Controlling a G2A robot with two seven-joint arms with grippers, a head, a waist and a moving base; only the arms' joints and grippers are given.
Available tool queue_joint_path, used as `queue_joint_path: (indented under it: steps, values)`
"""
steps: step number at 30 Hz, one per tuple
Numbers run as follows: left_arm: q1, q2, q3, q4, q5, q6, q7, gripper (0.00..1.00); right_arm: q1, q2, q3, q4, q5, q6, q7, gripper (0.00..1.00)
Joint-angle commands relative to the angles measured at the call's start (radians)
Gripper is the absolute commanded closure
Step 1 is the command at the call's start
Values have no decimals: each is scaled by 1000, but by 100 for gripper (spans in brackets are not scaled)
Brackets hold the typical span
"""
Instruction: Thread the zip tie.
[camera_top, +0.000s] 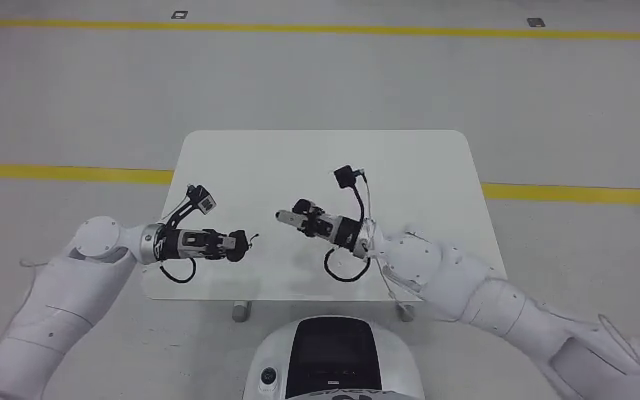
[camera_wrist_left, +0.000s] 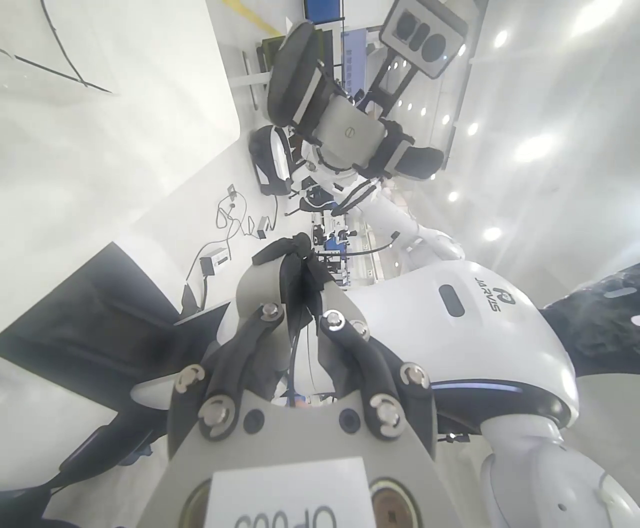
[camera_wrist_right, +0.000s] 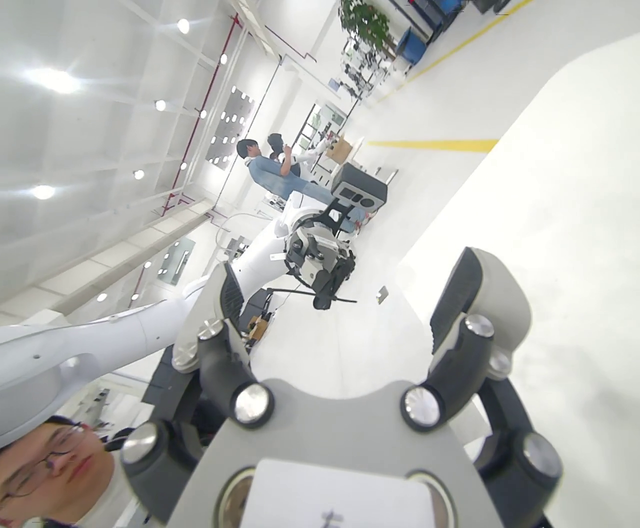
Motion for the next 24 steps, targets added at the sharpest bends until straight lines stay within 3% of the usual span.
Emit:
queue_joint_path:
  steps: [1, 7, 17, 19, 24]
  values:
    - [0, 0, 0, 0, 0, 0, 0, 100, -12, -9, 23, 25, 44, 0, 79, 0]
    - [0, 0, 0, 0, 0, 0, 0, 100, -49, -41, 98, 80, 173, 0, 284, 0]
    - [1, -1, 1, -2, 0, 1, 6, 100, -58, -43, 108, 80, 175, 1, 279, 0]
    - [4, -6, 9, 0, -12, 0, 23, 100, -78, -46, 120, 83, 239, 0, 321, 0]
    - [-1, -31, 49, 11, -154, 0, 0, 100, -93, -65, 162, 136, 401, 0, 490, 0]
